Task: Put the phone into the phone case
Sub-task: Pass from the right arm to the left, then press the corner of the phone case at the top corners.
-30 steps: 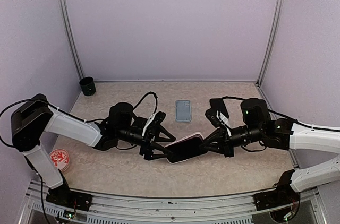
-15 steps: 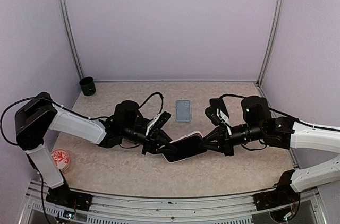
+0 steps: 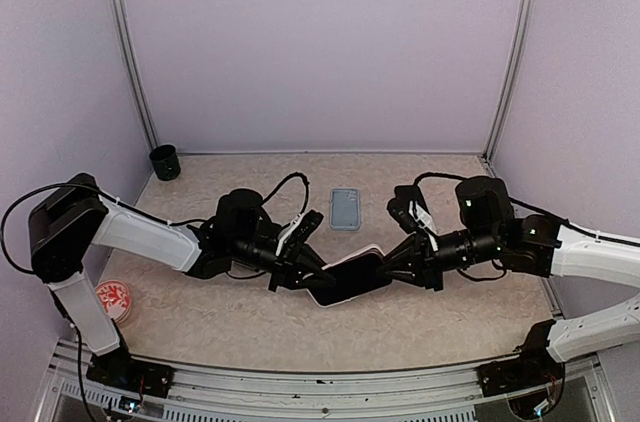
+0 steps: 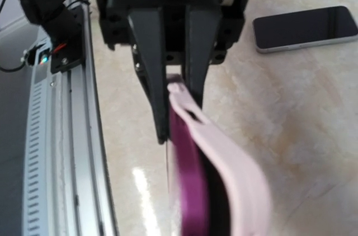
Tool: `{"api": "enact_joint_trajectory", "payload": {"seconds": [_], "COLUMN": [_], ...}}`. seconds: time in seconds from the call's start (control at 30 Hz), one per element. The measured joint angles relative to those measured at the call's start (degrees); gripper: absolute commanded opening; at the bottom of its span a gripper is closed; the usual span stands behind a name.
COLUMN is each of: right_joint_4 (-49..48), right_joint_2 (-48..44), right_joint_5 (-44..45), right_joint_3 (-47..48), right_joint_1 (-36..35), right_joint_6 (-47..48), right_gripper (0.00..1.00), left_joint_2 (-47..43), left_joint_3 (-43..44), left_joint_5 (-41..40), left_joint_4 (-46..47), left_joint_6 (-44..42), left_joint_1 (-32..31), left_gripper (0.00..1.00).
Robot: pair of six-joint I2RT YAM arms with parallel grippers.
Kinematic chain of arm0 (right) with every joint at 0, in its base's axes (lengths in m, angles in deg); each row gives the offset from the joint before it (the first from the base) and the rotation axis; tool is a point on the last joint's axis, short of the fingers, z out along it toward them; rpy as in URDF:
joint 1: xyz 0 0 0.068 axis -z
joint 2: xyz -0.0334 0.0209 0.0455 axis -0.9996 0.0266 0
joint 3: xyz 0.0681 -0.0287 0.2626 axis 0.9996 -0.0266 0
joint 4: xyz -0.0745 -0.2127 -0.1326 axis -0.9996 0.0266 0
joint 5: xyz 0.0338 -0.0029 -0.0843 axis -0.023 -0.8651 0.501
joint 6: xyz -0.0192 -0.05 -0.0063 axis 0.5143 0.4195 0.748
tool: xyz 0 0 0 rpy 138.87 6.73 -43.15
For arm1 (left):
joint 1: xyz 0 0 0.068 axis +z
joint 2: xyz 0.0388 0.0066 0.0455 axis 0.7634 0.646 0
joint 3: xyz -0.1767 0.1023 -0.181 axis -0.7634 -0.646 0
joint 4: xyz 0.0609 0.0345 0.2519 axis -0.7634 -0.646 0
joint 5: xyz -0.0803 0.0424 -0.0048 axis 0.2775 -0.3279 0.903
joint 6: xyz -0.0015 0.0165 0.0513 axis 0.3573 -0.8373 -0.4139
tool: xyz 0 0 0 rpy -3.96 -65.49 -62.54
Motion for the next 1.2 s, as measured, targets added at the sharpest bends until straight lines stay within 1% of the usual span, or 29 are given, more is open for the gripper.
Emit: {"api": "enact_joint_trajectory", "payload": {"seconds": [0.07,0.17,0.27,0.4,0.5,0.6,0.8,0.9,1.13,1.2], "right_joint_4": [1.75,4.28,5.88,7.87,8.59,8.61,8.33,8.33,6.71,5.68], "right_joint_2": [-0.76,-2.19,-3.80,-6.27,-6.60,-5.22,1.36,2.43,2.49,2.86], "right_joint_5": [1.14,2.80,4.07,6.03,7.17,6.60,3.10,1.73,-5.49,-7.98], "right_joint_3": [1.11,3.61,5.64,6.14,6.10,5.99,5.68,5.68,5.07,4.35], "right_joint_1": [0.00,-0.02,-0.02,-0.07,-0.11,-0.11,-0.11,-0.09,1.09,1.16], "right_joint_6": [0.37,0.92,0.87,0.68,0.63,0.44,0.39,0.42,-0.33,-1.01], "right_gripper": [0.29,0.35,0.40,0.54,0.58,0.60,0.61,0.61,0.57,0.54], "left_joint_2": [0.13,0.33,0.61,0.76,0.76,0.76,0.70,0.39,-1.42,-1.68], "left_joint_3": [-0.09,-0.94,-1.81,-1.99,-1.99,-1.99,-2.67,-3.48,-4.15,-4.15], "left_joint_5": [-0.33,-0.92,-1.75,-2.75,-2.71,-2.32,-0.59,0.61,2.75,2.99], "left_joint_4": [-0.09,0.20,0.15,0.17,0.22,0.31,0.44,0.59,1.53,1.84], "left_joint_6": [0.50,1.90,2.99,3.63,3.69,3.65,3.02,2.62,1.86,1.75], "left_joint_1": [0.13,0.76,1.49,1.95,1.88,1.68,0.59,0.11,-0.28,-0.35], "left_gripper": [0.00,0.00,0.00,0.00,0.00,0.00,0.00,0.00,0.00,0.00]}}
